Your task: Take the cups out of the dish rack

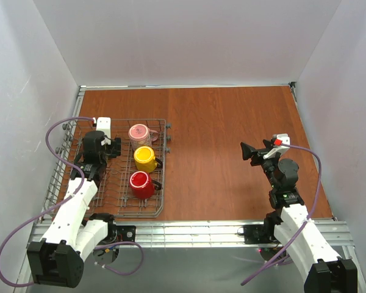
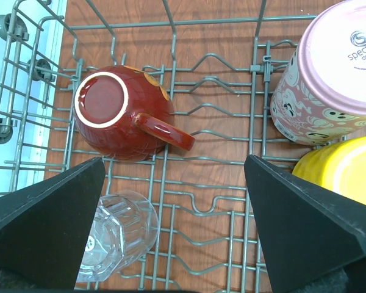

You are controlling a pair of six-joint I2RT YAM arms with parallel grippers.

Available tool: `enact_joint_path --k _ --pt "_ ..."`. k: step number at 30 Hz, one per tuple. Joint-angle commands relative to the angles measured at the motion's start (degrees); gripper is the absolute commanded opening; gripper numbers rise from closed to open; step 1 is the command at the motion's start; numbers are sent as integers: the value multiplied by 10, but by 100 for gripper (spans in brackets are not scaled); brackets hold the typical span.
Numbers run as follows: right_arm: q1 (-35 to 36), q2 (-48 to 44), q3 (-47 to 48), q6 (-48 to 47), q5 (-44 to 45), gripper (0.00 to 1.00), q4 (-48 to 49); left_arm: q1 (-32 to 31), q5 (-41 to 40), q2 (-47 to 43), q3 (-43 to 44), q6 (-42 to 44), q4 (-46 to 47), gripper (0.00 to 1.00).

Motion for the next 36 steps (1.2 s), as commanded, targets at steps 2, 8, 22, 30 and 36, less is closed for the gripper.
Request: enact_joint_path --k 2,8,22,30,36 --pt "0 0 1 5 5 99 9 3 9 4 19 -12 -1 88" --pt "0 0 9 4 -11 99 10 3 106 52 120 103 -78 98" --pt "0 53 46 22 -168 98 14 56 100 342 418 404 -309 78" --pt "0 46 36 13 -172 99 14 204 255 449 522 403 -450 85" --pt "0 60 39 12 -172 98 14 192 288 372 420 474 -364 75"
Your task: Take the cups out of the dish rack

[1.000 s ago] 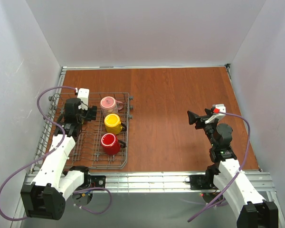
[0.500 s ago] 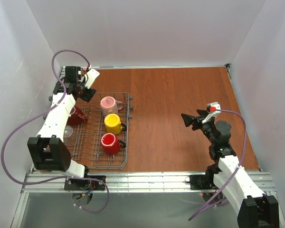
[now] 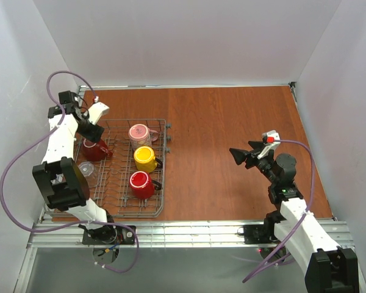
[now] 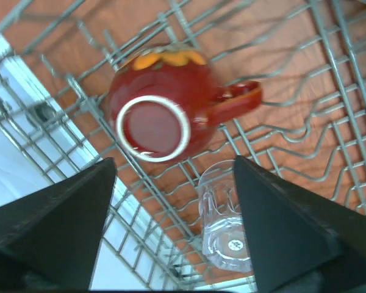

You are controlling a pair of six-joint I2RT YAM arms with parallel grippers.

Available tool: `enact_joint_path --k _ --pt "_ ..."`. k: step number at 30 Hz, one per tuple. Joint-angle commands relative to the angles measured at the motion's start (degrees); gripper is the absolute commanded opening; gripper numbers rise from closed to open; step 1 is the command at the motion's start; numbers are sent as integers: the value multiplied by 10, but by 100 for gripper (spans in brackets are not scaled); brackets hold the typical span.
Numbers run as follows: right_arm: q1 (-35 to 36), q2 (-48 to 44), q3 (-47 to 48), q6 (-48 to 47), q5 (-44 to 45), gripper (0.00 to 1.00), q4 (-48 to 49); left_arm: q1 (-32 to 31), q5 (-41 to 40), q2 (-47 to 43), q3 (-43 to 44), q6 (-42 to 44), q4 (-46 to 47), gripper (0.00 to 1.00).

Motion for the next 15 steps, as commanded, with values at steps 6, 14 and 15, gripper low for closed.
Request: enact_joint_path --k 6,14,15 --pt "0 27 24 -6 -28 98 13 -166 -75 -46 -128 174 52 52" --pt "0 -2 8 -8 -3 99 14 -163 -90 -21 -113 376 -14 56" --pt "0 -2 8 -9 -4 99 14 -164 -93 -17 -109 382 -14 56"
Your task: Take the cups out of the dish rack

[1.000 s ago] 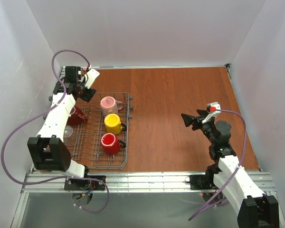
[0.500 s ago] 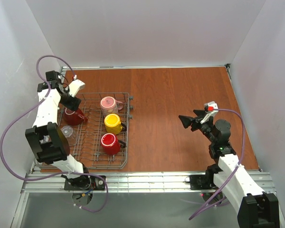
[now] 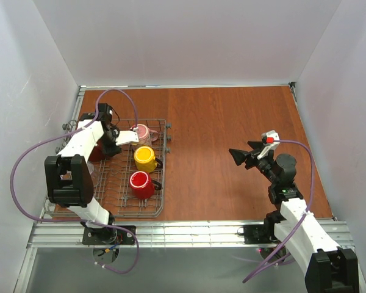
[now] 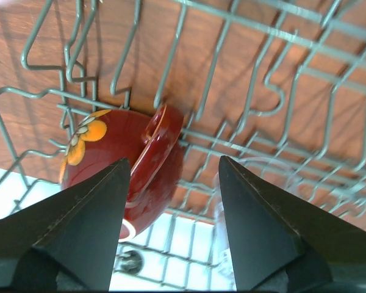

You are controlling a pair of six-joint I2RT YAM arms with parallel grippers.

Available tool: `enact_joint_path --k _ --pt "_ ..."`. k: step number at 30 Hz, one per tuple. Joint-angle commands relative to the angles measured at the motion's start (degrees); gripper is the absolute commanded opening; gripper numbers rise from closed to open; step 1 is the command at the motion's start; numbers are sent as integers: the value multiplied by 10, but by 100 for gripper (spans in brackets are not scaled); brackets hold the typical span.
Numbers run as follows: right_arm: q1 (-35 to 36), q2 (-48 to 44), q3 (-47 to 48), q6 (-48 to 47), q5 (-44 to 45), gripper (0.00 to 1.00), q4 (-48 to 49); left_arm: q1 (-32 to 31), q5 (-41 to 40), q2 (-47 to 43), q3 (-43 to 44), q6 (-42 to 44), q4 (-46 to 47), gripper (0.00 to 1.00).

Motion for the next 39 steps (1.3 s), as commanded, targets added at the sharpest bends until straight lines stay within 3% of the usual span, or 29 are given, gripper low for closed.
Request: enact_joint_path --k 1,10,23,27,31,39 --pt "0 -6 9 -5 7 99 13 2 -20 1 26 105 -31 56" --pt "0 -3 6 -8 3 99 14 3 -92 39 -15 145 35 57" --pt "0 -10 1 -9 12 99 14 12 -103 74 -31 167 65 45" --pt "0 -8 1 -9 11 98 14 37 -70 74 -7 169 56 45" --pt "0 -9 -1 -10 14 98 14 57 -10 81 82 161 2 52" --pt "0 -6 0 -12 15 99 14 67 53 44 35 213 18 60"
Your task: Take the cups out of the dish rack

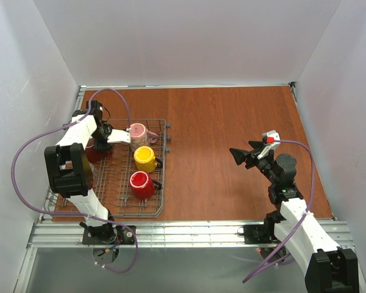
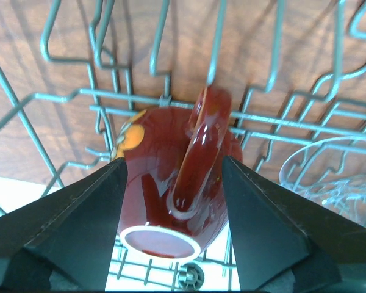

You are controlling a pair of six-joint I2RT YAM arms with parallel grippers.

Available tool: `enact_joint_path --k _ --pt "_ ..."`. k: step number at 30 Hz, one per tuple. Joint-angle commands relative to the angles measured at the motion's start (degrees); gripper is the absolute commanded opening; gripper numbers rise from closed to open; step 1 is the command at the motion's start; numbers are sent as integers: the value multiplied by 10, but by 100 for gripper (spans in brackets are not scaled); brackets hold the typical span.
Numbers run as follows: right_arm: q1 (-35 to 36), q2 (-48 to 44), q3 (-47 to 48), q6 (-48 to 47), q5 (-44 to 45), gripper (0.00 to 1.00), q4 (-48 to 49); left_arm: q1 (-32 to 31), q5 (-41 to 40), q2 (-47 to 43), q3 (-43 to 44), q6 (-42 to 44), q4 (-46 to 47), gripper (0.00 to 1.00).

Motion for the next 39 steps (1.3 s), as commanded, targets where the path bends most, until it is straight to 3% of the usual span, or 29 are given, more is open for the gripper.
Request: enact_joint_path --k 1,5,15,19,28,30,39 --pt "0 -4 -1 -8 3 99 14 -1 47 -30 -18 27 2 60" --pt "0 -5 -1 -8 3 98 14 -1 50 -30 -52 29 35 59" --pt "0 -12 -3 -9 8 99 13 11 21 -1 -61 29 52 45" --pt "0 -10 -1 -9 8 99 13 10 11 -5 -79 36 66 31" --pt "0 -11 0 -9 9 98 13 11 14 -8 -107 32 77 13" --pt "0 -10 -1 -9 9 98 13 11 7 -8 -110 32 79 0" --pt "1 -11 2 -9 12 99 13 12 -7 -24 -80 40 56 0"
